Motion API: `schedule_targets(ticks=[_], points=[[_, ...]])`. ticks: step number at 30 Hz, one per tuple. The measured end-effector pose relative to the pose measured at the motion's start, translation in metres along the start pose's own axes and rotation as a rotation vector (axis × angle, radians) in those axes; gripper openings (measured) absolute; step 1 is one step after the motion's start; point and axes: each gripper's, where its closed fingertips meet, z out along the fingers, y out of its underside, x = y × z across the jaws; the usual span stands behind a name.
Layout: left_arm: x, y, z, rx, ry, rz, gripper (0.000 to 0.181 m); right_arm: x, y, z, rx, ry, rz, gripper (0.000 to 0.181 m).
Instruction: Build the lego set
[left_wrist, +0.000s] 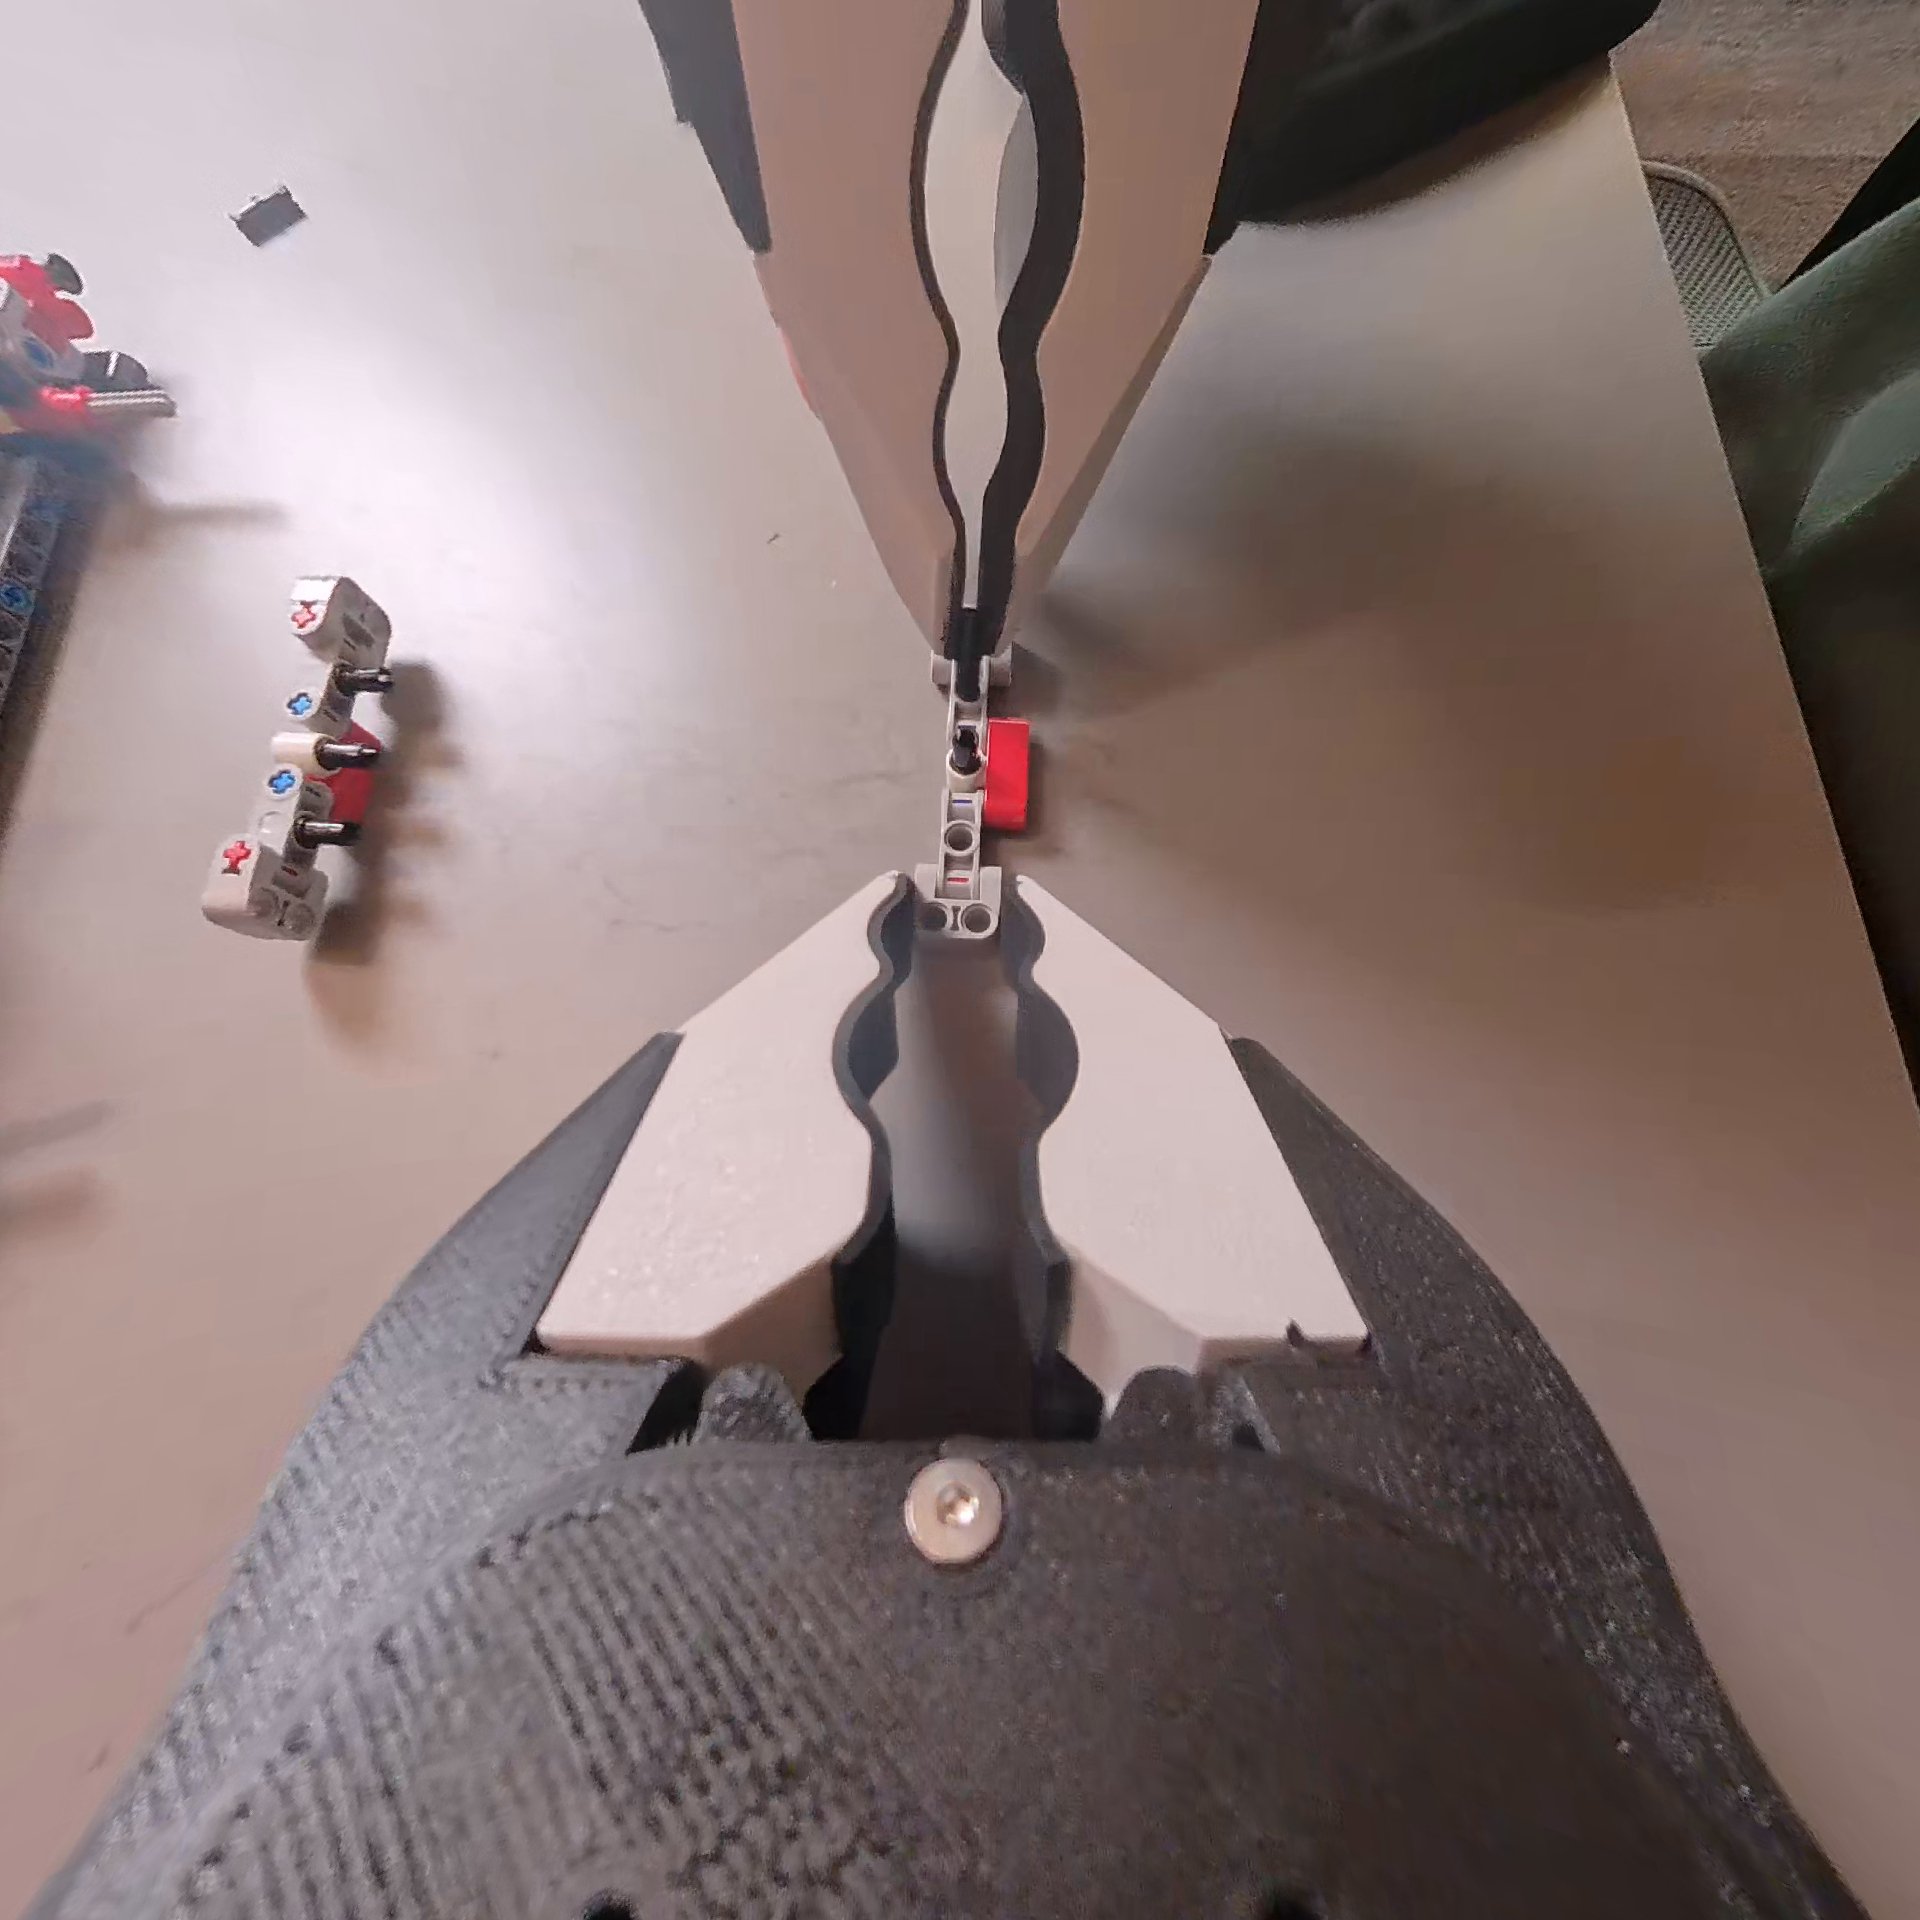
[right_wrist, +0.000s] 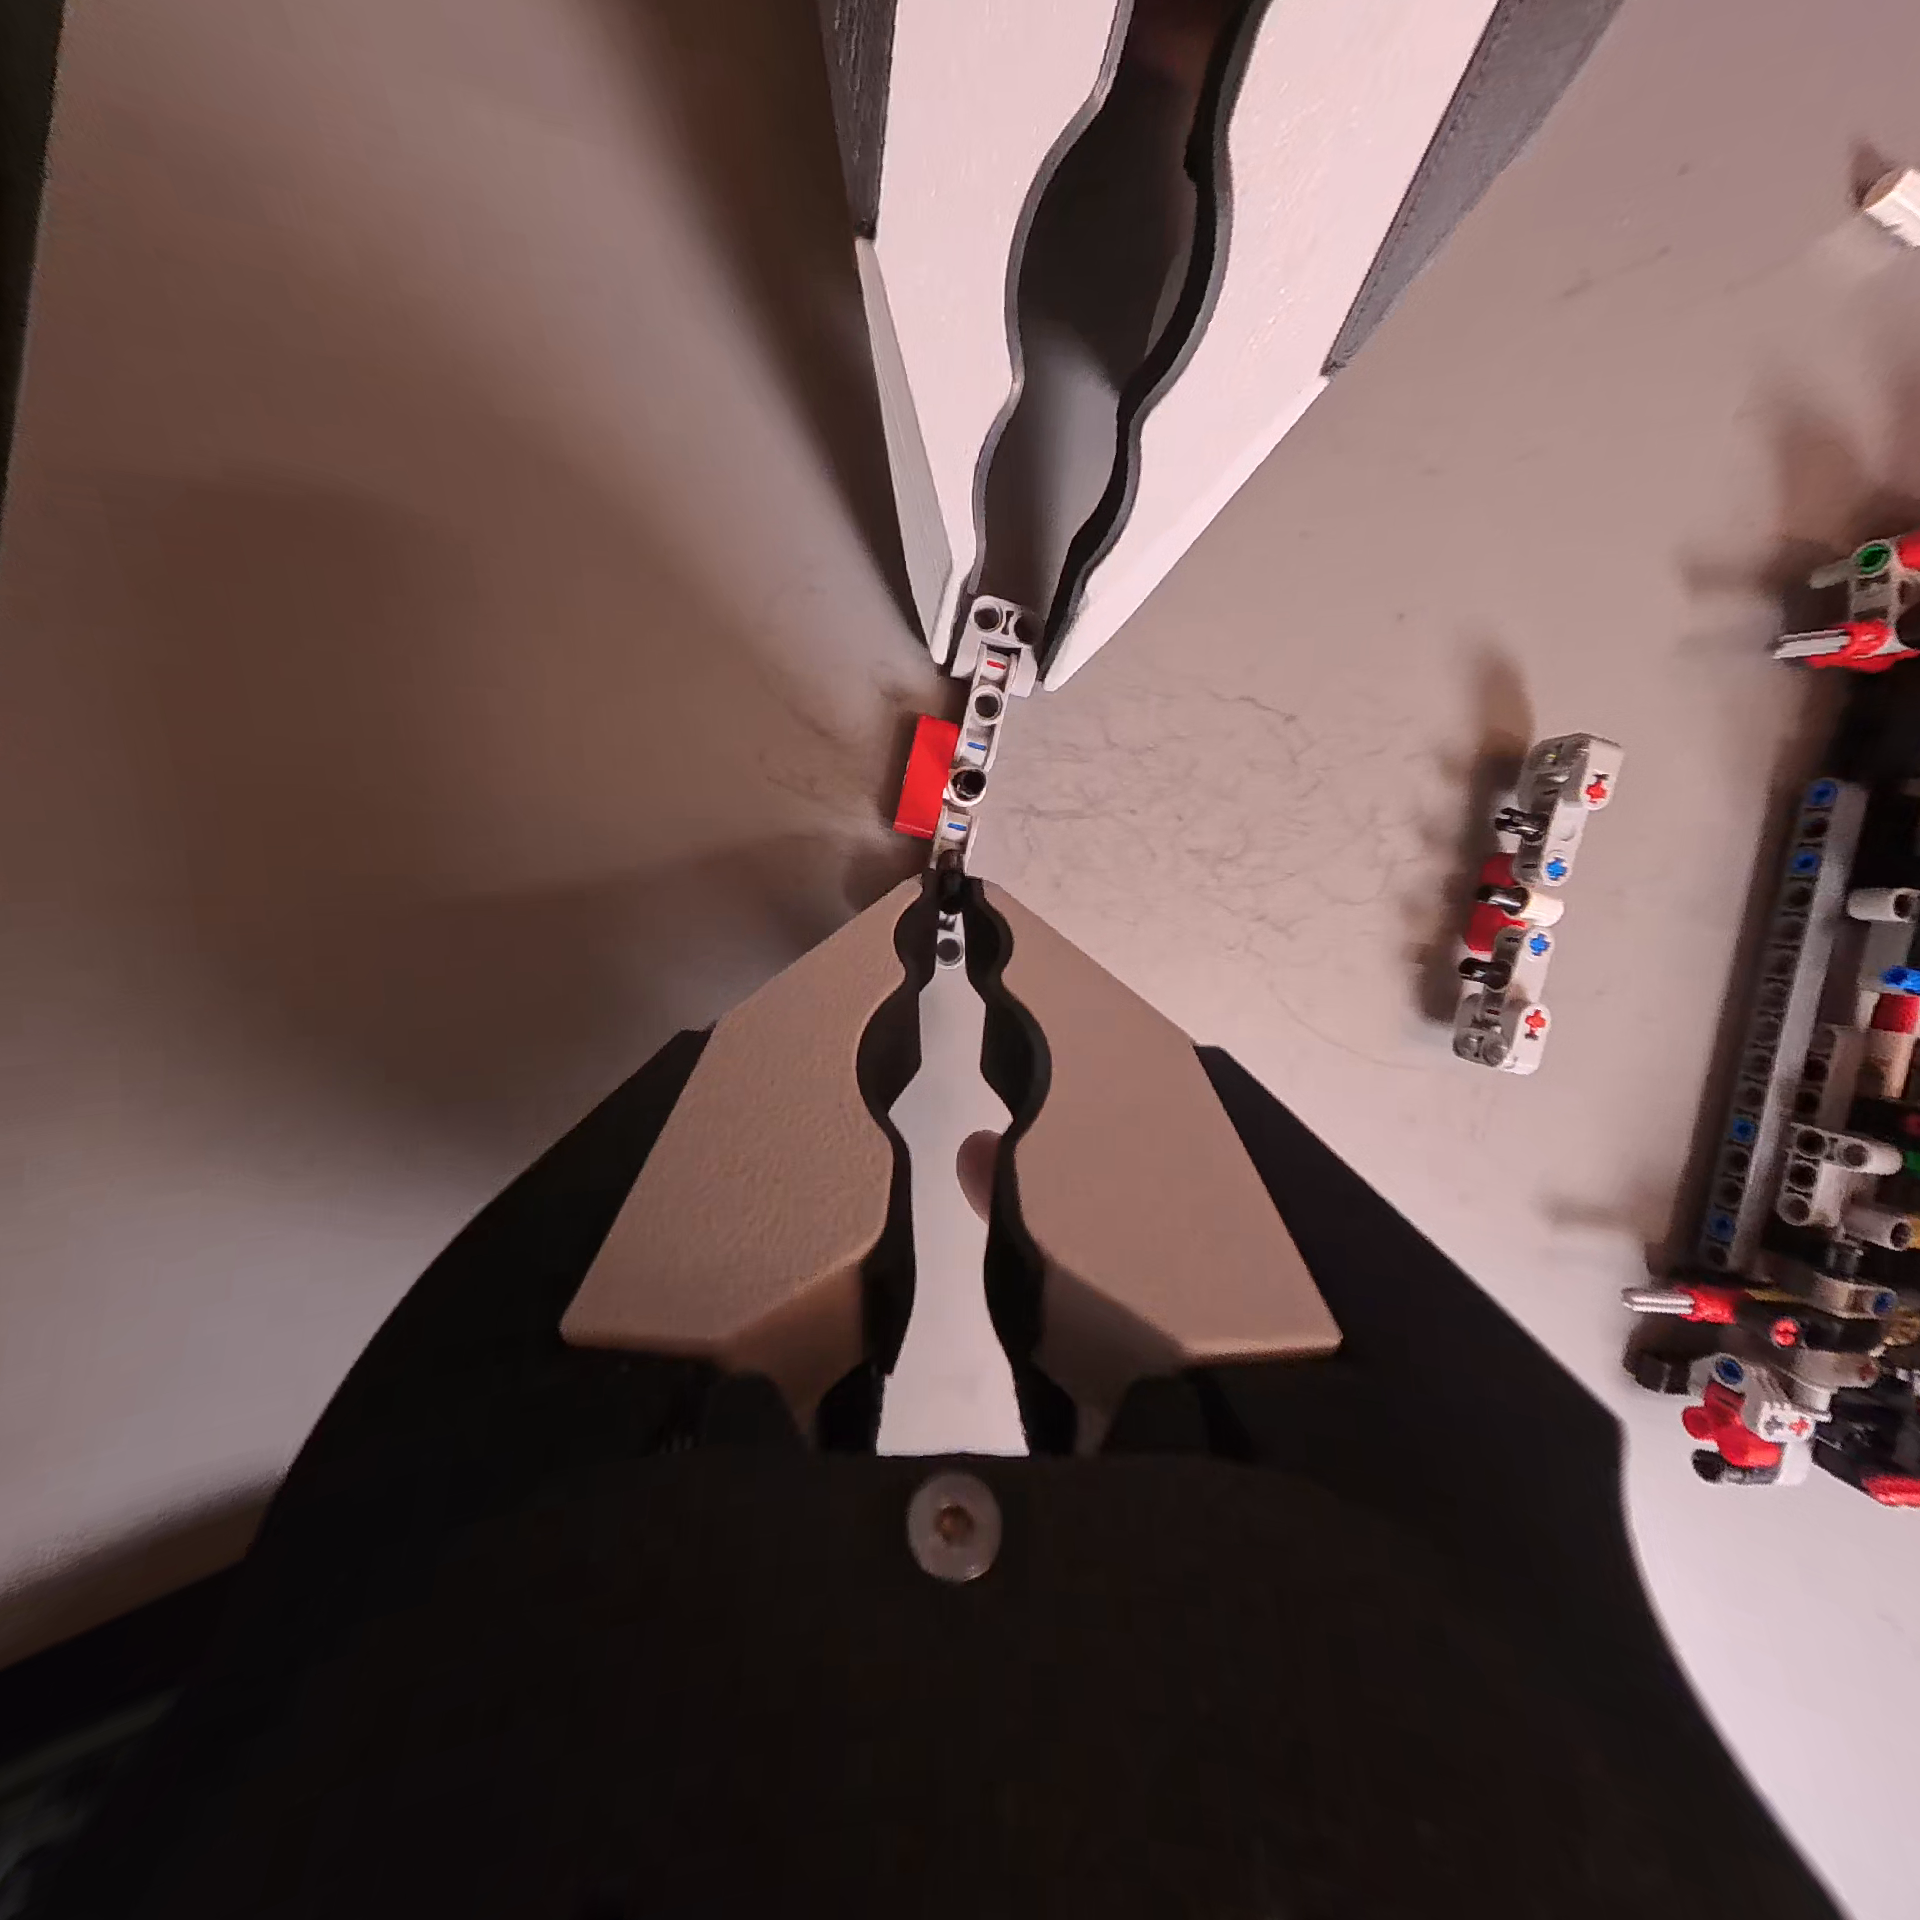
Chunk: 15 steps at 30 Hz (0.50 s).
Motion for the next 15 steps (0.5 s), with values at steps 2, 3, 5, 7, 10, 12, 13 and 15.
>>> schedule_targets(ticks=[2,3,5,7,10,12,13,15], points=[[0.0001,0.0000,0.0002,0.001,0.003,-0.002,0.014,-0.0012,0.0014,0.0004,-0.033,-0.010,-0.022,0.002],[0.0005,-0.0001,0.0004,0.002,0.007,-0.004,0.014,-0.0017,0.0014,0.0002,-0.050,-0.017,-0.029,0.002],[0.0006,-0.0004,0.0008,0.004,0.009,-0.005,0.015,-0.0017,0.0018,0.0001,-0.090,-0.027,-0.055,0.002],[0.0007,-0.0011,0.0014,0.009,0.016,-0.011,0.015,-0.0022,0.0027,-0.0005,-0.145,-0.045,-0.093,0.002],[0.0011,-0.0015,0.0018,0.011,0.040,-0.028,0.015,-0.0027,0.0031,-0.0005,-0.234,-0.078,-0.174,0.002],[0.0008,-0.0017,0.0021,0.011,0.054,-0.027,0.015,-0.0031,0.0033,-0.0007,-0.300,-0.108,-0.237,0.002],[0.0006,-0.0019,0.0023,0.011,0.058,-0.024,0.015,-0.0031,0.0032,-0.0006,-0.332,-0.124,-0.270,0.002],[0.0002,-0.0019,0.0024,0.011,0.066,-0.021,0.015,-0.0031,0.0027,-0.0004,-0.392,-0.158,-0.326,0.002]])
